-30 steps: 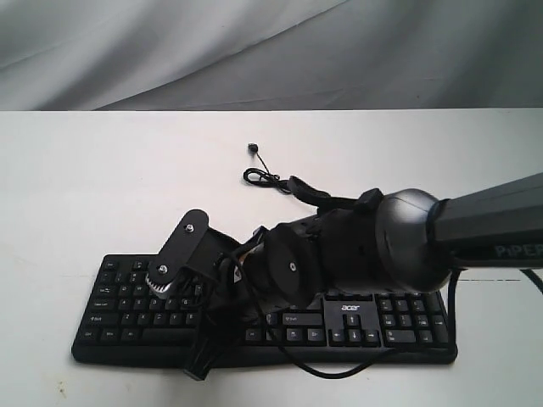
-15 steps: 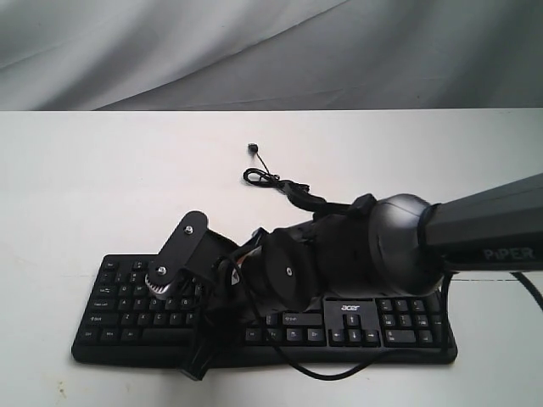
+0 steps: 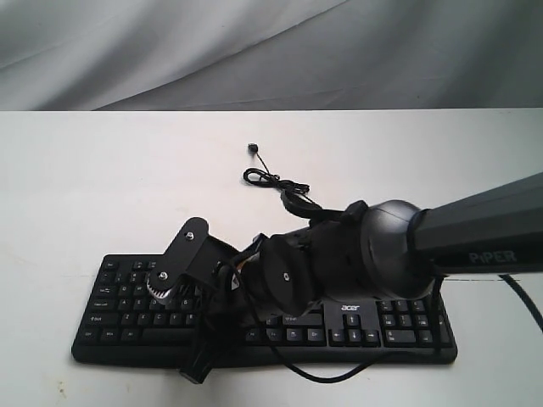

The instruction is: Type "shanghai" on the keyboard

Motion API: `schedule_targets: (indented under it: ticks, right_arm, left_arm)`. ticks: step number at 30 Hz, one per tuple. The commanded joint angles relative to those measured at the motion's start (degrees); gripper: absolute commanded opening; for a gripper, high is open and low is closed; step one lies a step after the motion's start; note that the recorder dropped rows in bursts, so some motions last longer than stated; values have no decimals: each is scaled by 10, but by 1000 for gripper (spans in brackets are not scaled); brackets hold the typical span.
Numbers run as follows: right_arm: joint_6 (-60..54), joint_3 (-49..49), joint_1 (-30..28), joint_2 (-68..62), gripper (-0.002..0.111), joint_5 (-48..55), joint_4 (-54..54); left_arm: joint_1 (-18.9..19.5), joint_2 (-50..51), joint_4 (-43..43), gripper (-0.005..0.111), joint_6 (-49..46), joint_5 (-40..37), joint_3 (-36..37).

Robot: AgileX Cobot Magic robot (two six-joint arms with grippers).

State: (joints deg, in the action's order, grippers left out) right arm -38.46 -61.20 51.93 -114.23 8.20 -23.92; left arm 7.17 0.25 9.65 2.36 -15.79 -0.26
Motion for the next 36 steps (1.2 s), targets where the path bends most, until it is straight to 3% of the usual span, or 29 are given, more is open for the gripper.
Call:
schedule_targets:
  ticks: [1, 15, 36]
  right_arm:
    - [-1, 0, 1, 24, 0, 0, 8]
    - [-1, -99, -1, -30, 0, 36, 30]
    - [-1, -101, -7, -38, 0, 45, 34]
  left_arm:
    - [-4, -2, -1, 0, 3, 6, 3]
    - [-4, -2, -1, 0, 3, 6, 3]
    - [-4, -2, -1, 0, 3, 6, 3]
